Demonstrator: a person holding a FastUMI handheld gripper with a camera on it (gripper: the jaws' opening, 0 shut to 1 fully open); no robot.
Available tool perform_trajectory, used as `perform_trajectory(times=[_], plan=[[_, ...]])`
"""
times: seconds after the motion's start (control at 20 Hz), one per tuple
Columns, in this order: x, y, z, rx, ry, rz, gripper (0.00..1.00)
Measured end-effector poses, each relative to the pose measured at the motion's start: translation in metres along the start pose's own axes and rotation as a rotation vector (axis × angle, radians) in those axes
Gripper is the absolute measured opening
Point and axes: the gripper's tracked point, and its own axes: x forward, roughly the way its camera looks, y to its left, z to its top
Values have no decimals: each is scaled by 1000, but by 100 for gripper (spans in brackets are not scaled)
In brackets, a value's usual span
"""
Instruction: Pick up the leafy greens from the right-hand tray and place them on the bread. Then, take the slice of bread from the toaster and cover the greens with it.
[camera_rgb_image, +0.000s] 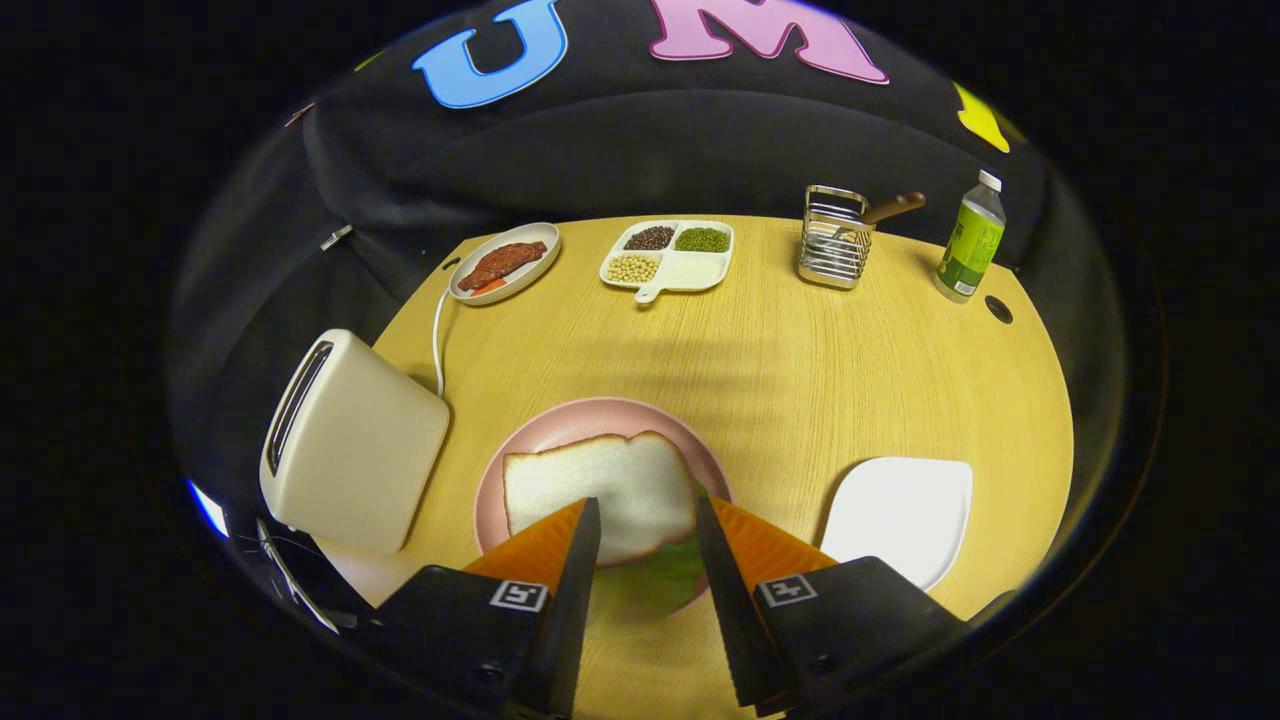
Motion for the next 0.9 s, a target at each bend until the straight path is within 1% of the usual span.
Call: perform_trajectory(times=[0.05, 0.1, 0.2, 0.3, 0.45, 0.55, 0.7, 0.9], plan=[[-4, -3, 4, -2, -19, -5, 66], [-11, -7, 7, -7, -40, -19, 81], [-29, -19, 13, -36, -78, -60, 99], [-51, -33, 22, -72, -125, -113, 99], [-91, -47, 45, -120, -236, -176, 99], [-119, -48, 61, -127, -318, -191, 99], [-168, -52, 86, -121, -454, -259, 98], [-228, -50, 111, -93, -611, -309, 98]])
